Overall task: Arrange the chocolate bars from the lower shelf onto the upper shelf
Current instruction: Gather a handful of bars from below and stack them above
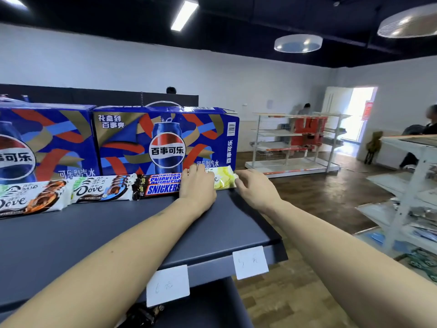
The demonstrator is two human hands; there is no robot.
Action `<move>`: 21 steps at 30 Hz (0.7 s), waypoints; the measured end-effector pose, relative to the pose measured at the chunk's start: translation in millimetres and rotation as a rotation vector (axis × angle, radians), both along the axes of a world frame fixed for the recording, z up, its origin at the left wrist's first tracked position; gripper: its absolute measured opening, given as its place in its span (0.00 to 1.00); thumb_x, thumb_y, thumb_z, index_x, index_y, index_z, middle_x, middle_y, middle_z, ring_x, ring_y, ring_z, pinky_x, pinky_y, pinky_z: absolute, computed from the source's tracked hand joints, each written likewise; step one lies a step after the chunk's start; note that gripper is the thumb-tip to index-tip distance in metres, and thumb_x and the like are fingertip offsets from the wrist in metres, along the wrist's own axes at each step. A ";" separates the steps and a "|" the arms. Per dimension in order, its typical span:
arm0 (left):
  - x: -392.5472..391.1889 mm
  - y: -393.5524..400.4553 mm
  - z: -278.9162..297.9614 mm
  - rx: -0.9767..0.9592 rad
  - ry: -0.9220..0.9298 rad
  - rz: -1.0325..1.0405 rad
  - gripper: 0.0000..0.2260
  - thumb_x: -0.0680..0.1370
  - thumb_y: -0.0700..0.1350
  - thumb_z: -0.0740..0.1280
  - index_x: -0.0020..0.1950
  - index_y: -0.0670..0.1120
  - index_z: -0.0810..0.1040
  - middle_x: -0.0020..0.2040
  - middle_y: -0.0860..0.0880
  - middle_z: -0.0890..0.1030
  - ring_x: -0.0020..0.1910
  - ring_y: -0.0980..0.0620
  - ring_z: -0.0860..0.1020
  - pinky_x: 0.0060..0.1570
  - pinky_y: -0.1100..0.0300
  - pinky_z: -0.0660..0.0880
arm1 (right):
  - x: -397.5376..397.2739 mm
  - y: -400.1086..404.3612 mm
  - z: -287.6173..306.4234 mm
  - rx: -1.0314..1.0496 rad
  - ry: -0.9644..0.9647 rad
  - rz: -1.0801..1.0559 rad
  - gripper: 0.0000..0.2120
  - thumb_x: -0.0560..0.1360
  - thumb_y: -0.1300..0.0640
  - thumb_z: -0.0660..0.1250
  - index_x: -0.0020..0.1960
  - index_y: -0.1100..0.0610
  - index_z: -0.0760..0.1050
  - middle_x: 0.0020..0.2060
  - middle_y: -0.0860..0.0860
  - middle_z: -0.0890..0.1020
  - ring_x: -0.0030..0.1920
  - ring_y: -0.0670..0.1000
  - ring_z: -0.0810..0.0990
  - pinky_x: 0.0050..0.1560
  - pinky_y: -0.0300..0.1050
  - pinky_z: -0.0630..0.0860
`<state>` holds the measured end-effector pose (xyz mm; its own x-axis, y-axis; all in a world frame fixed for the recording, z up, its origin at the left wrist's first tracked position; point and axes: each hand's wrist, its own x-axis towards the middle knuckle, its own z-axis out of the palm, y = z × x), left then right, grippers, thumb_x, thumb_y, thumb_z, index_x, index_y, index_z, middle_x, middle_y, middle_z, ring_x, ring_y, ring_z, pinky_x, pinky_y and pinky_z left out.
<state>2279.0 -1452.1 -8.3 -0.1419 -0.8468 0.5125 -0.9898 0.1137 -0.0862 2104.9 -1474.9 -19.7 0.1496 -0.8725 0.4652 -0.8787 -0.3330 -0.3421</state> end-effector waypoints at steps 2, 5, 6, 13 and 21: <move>-1.9 9.2 1.5 0.006 0.000 -0.029 0.18 0.77 0.52 0.63 0.65 0.49 0.74 0.62 0.45 0.73 0.64 0.44 0.68 0.64 0.51 0.65 | 3.4 14.8 1.9 0.014 0.045 0.004 0.21 0.79 0.46 0.56 0.70 0.49 0.72 0.68 0.49 0.74 0.69 0.53 0.69 0.66 0.50 0.70; -2.9 29.7 4.0 0.036 0.008 -0.051 0.21 0.77 0.55 0.63 0.67 0.49 0.73 0.65 0.44 0.72 0.66 0.42 0.67 0.66 0.48 0.63 | 10.7 41.4 4.2 0.019 0.155 -0.002 0.23 0.81 0.46 0.57 0.74 0.51 0.67 0.74 0.54 0.68 0.74 0.56 0.63 0.73 0.49 0.61; -2.7 38.1 4.0 0.054 0.010 -0.051 0.21 0.77 0.56 0.62 0.68 0.50 0.72 0.66 0.44 0.72 0.67 0.42 0.67 0.67 0.48 0.63 | 13.5 51.1 4.6 0.010 0.196 -0.003 0.23 0.81 0.46 0.57 0.74 0.52 0.66 0.74 0.55 0.66 0.74 0.56 0.62 0.74 0.48 0.59; -0.8 119.9 2.2 0.097 0.017 -0.023 0.23 0.78 0.57 0.61 0.70 0.49 0.69 0.67 0.44 0.71 0.68 0.43 0.65 0.69 0.46 0.60 | 19.5 134.3 4.2 -0.037 0.239 0.043 0.25 0.82 0.46 0.56 0.76 0.52 0.63 0.76 0.55 0.64 0.75 0.56 0.59 0.75 0.46 0.53; 6.4 252.1 -27.9 0.082 0.012 -0.031 0.24 0.79 0.58 0.58 0.74 0.52 0.64 0.73 0.46 0.65 0.74 0.43 0.59 0.72 0.42 0.54 | 22.2 240.7 -54.0 -0.239 0.295 0.169 0.25 0.80 0.46 0.53 0.73 0.56 0.68 0.69 0.57 0.73 0.71 0.61 0.68 0.71 0.56 0.66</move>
